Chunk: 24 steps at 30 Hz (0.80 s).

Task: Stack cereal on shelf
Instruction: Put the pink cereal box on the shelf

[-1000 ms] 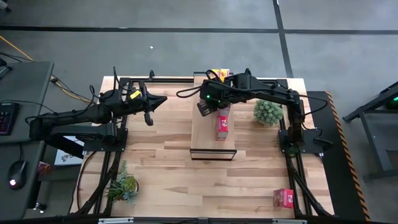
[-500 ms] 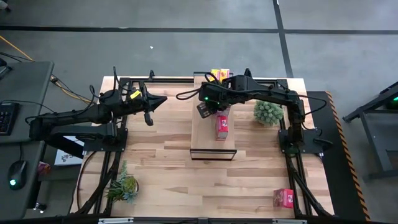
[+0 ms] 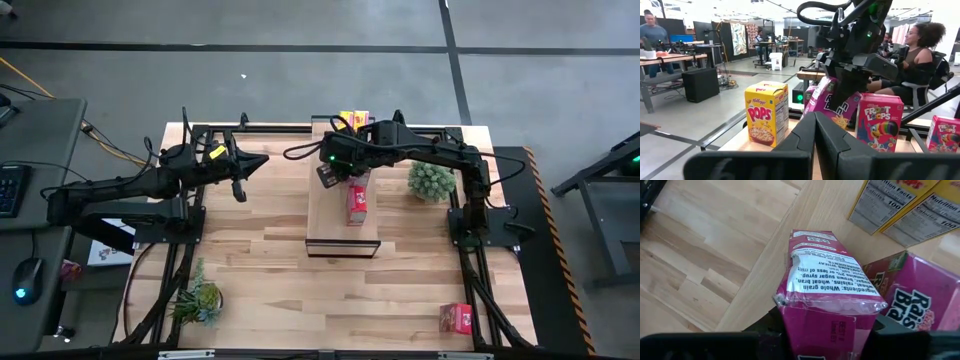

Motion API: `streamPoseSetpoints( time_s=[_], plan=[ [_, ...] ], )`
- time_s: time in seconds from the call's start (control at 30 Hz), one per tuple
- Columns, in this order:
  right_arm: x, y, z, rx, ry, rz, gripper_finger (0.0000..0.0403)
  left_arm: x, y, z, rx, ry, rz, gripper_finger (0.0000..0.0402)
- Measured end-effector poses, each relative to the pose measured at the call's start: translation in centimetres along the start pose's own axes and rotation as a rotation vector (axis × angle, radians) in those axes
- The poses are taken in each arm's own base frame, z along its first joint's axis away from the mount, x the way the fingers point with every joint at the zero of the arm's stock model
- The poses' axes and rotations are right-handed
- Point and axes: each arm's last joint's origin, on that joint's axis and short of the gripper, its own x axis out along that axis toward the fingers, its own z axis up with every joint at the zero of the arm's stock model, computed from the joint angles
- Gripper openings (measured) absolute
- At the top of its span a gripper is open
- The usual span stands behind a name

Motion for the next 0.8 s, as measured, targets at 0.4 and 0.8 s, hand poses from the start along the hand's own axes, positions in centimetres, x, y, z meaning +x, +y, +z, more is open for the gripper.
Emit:
streamPoseSetpoints(
  time_s=[0.4, 0.8],
  plan=[
    [0.0, -0.02, 0.01, -0.011, -0.005, -0.005, 0.0115, 0.0, 0.0, -0.14, 0.001, 0.014, 0.0, 0.0],
    [0.01, -0.09, 0.12, -0.015, -0.024, -0.02, 0.0234, 0.0, 0.0, -0.14, 0.0, 0.015, 0.0, 0.0]
  ],
)
